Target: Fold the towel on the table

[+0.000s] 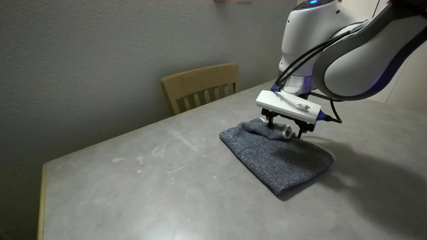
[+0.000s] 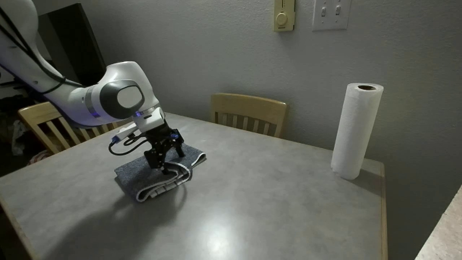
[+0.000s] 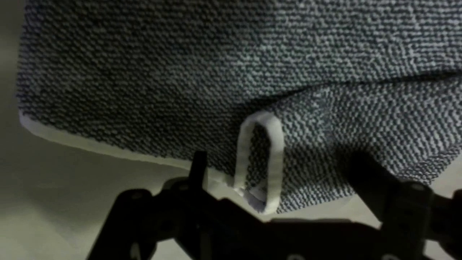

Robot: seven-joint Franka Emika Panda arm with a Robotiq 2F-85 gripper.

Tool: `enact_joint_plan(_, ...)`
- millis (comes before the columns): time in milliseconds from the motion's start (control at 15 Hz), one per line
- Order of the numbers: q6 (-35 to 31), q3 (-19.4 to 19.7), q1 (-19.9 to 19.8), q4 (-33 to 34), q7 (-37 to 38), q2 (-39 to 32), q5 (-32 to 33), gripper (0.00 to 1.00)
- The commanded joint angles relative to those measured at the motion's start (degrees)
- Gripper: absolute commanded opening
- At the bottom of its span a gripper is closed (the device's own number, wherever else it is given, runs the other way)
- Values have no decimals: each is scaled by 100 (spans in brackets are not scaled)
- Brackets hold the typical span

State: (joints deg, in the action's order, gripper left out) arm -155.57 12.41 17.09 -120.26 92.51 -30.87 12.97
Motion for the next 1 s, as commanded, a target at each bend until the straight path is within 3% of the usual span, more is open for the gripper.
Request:
enact_joint_plan(0, -138, -237, -233, -110, -50, 126, -480, 100)
enact_joint_plan(600, -1079, -232, -186, -332, 99, 157, -1282, 100)
enact_joint_plan(667, -1170, -236, -185, -352, 93, 150, -1341, 93)
enact_joint_plan(800, -1275, -263, -192, -370, 55, 122, -1457, 67)
enact_joint_plan(933, -1308, -262, -162, -364, 37, 93, -1521, 52)
